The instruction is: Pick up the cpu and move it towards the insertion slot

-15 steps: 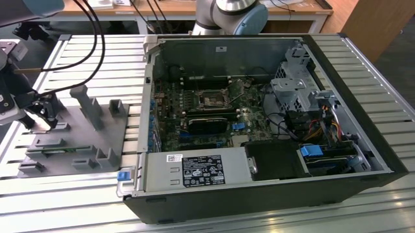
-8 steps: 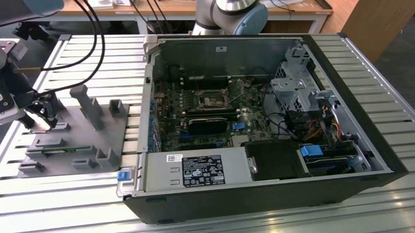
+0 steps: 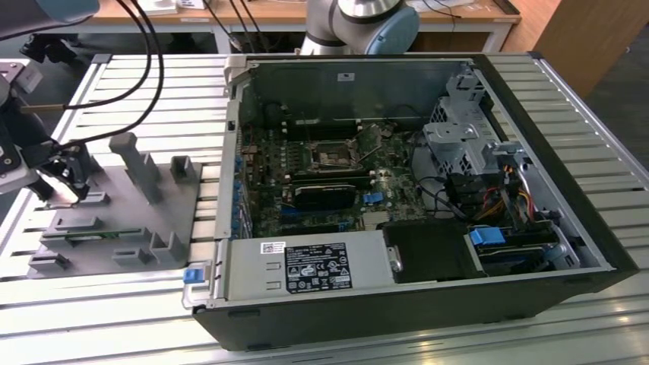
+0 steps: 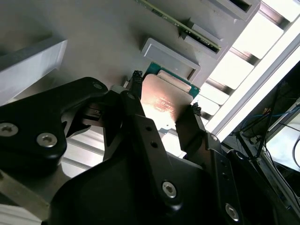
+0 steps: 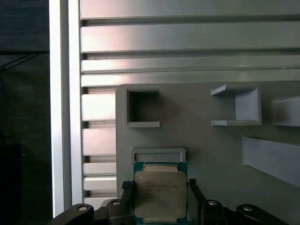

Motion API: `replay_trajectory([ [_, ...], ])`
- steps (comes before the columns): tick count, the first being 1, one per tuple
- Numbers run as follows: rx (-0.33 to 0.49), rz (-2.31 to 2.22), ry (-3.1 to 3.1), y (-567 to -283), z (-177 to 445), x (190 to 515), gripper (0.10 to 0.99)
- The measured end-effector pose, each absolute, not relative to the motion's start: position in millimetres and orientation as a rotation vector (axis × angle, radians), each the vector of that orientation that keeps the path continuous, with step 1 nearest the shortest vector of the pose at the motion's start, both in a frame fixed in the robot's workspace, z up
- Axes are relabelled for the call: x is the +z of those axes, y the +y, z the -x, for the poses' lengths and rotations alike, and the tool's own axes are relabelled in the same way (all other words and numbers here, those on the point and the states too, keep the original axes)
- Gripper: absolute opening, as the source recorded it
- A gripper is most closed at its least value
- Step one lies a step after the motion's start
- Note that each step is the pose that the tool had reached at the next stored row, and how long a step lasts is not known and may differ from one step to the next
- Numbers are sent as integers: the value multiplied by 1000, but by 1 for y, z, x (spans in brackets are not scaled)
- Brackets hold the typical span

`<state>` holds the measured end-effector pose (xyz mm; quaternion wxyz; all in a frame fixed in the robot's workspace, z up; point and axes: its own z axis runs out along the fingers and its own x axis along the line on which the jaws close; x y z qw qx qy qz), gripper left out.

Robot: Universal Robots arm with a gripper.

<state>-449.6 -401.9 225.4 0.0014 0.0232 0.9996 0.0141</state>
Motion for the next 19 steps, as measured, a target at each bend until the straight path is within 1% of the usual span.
replay_trajectory([
  [19,44,-73,3138,-402,450,229,537],
])
